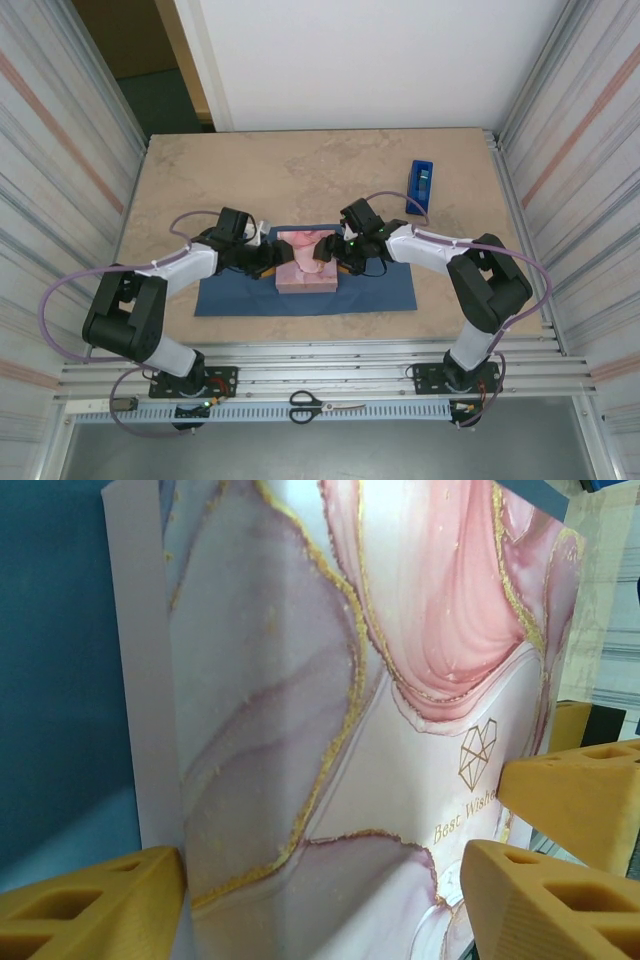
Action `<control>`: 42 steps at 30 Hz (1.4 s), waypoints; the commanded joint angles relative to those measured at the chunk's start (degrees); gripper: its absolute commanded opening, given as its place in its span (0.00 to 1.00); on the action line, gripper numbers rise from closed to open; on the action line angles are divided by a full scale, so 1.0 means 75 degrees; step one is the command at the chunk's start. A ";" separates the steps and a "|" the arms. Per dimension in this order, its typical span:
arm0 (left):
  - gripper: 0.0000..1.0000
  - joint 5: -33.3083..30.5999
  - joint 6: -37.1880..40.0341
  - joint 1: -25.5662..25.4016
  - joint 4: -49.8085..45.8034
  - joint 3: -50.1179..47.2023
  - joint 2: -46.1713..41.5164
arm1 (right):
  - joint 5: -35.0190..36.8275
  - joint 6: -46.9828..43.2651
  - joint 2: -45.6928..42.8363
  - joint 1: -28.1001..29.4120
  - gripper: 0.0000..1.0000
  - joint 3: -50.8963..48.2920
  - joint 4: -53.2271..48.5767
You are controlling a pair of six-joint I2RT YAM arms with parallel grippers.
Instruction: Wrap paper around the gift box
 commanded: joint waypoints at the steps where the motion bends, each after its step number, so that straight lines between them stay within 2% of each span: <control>1: 0.74 0.0087 0.0011 -0.0054 -0.0064 -0.0124 -0.0228 | 0.0032 0.0222 -0.0193 0.0084 0.68 -0.0023 -0.0123; 4: 0.75 0.0078 0.0018 -0.0055 -0.0094 -0.0128 -0.0278 | 0.0084 0.0223 -0.0236 0.0060 0.70 -0.0025 -0.0208; 9: 0.79 -0.0118 0.0195 0.0003 -0.0422 -0.0037 -0.0443 | 0.0334 0.0076 -0.0498 0.0008 0.83 -0.0004 -0.0432; 12: 0.87 -0.0355 0.0338 0.0025 -0.0685 0.0038 -0.0724 | 0.0708 -0.0362 -0.0947 -0.0058 0.87 -0.0018 -0.0573; 17: 0.97 -0.1054 0.0675 0.0040 -0.1256 0.0043 -0.1696 | 0.2854 -0.0688 -0.2505 -0.0365 0.91 -0.0738 -0.1198; 19: 0.99 -0.1356 0.0754 0.0054 -0.1417 -0.0065 -0.2208 | 0.3306 -0.0621 -0.3216 -0.0708 0.90 -0.1282 -0.1435; 21: 0.99 -0.1614 0.0824 0.0084 -0.1592 -0.0174 -0.2762 | 0.3115 -0.0557 -0.3786 -0.1371 0.86 -0.1816 -0.1784; 24: 0.99 -0.2053 0.0882 0.0095 -0.1832 -0.0405 -0.3664 | 0.2200 -0.0588 -0.4506 -0.2636 0.80 -0.2677 -0.2115; 28: 0.99 -0.2638 0.0822 0.0098 -0.2187 -0.0704 -0.4822 | 0.1494 -0.0843 -0.5279 -0.3840 0.78 -0.3499 -0.2660; 32: 0.99 -0.3102 0.0741 0.0115 -0.2602 -0.0848 -0.5587 | 0.1136 -0.0914 -0.6126 -0.4295 0.75 -0.4122 -0.2724; 34: 0.99 -0.3175 0.0741 0.0132 -0.2774 -0.0844 -0.5795 | 0.0346 -0.1057 -0.6343 -0.4400 0.71 -0.4412 -0.2389; 42: 0.99 -0.3088 0.0747 0.0154 -0.3503 -0.0416 -0.5889 | -0.0322 -0.1282 -0.5488 -0.4397 0.57 -0.4401 -0.2369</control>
